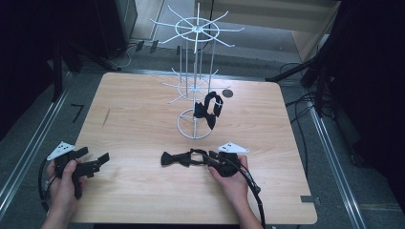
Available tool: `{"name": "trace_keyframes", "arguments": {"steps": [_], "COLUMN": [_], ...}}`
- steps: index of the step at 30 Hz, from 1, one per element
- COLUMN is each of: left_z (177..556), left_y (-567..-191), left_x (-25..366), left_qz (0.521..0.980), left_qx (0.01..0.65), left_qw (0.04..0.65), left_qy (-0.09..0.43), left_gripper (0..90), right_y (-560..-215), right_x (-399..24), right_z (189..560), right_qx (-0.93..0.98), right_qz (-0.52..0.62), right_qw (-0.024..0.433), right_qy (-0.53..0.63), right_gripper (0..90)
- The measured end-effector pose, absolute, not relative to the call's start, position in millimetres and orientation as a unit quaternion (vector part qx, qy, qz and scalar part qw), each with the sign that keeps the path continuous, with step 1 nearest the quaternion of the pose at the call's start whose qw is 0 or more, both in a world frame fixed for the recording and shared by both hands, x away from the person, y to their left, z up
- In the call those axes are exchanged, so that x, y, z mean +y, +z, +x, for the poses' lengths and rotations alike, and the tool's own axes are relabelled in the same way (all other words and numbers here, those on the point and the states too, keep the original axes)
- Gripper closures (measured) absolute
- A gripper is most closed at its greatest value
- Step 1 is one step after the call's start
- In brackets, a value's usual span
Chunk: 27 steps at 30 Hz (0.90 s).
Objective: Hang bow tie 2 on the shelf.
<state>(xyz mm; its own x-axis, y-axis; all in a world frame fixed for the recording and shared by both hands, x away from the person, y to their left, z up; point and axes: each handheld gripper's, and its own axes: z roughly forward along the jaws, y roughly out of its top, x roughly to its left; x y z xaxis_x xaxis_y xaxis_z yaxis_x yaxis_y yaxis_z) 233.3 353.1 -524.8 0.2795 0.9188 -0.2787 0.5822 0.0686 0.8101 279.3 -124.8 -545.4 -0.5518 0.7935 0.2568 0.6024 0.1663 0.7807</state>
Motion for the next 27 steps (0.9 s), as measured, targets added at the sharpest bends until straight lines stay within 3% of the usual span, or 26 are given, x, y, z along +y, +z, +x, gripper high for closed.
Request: {"name": "trace_keyframes", "arguments": {"steps": [27], "left_z": [233.3], "left_y": [-524.8], "left_x": [353.1], "left_qz": [0.657], "left_qx": [0.571], "left_qw": [0.456], "left_qy": [0.184], "left_gripper": [0.0], "right_y": [-545.2], "right_x": [-123.9], "right_z": [278.1], "right_qx": [0.764], "right_qz": [0.462], "right_qw": [0.107], "right_qy": [0.437], "right_gripper": [87.9]}}
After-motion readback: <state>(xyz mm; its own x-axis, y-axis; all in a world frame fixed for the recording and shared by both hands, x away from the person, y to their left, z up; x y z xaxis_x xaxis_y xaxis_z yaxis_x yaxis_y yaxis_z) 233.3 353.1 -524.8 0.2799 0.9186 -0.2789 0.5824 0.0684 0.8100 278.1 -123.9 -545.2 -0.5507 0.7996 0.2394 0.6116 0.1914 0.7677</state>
